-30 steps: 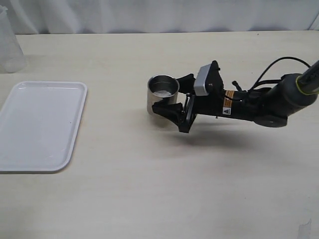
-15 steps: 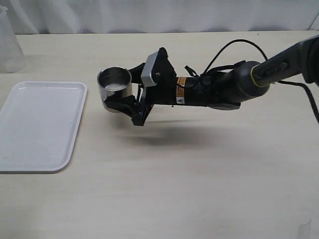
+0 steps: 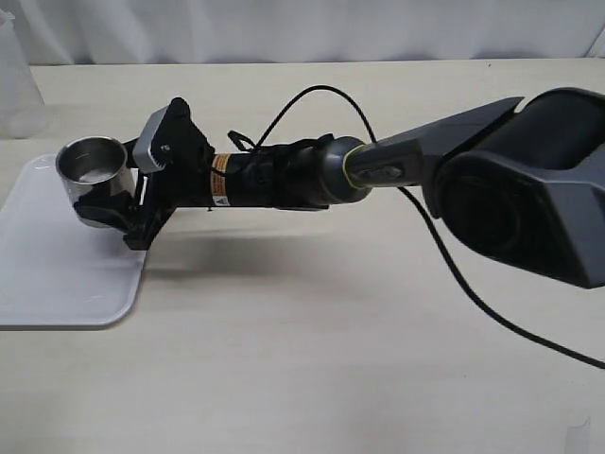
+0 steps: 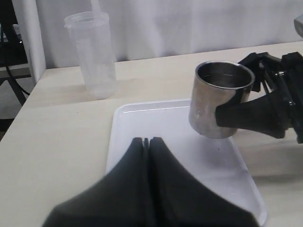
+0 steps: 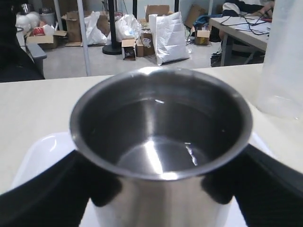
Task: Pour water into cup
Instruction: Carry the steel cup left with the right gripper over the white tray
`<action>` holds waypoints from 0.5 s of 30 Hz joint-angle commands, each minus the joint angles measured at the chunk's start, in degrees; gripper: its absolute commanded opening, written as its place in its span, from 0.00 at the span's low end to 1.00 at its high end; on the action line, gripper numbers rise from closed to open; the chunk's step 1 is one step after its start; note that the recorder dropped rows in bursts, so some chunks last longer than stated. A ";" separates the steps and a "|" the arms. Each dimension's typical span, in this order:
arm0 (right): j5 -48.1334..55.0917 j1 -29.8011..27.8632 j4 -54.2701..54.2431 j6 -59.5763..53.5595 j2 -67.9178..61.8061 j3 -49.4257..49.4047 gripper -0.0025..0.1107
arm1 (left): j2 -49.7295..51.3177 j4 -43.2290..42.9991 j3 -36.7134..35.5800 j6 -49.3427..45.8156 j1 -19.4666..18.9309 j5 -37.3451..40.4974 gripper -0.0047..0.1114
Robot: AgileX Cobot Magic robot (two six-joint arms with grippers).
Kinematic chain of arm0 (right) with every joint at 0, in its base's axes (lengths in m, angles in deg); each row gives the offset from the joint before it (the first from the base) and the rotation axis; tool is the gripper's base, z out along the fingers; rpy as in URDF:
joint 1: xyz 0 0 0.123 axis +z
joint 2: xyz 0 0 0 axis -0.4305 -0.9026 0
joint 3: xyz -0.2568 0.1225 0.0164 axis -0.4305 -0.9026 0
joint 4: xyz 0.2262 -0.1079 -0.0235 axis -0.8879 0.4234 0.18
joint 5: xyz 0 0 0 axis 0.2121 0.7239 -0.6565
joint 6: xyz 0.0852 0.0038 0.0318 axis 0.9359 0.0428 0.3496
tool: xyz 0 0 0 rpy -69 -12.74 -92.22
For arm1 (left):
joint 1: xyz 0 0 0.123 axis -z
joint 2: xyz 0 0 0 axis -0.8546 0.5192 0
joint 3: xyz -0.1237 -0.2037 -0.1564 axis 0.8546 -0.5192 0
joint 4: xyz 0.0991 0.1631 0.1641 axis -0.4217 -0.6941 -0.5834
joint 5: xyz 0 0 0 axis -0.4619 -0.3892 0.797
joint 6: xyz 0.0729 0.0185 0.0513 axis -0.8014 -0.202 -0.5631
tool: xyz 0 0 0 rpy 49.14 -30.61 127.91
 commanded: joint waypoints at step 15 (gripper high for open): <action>-0.15 3.06 -1.73 5.81 -11.45 16.12 0.06 | -0.12 0.03 -0.19 0.42 -0.06 -0.79 0.04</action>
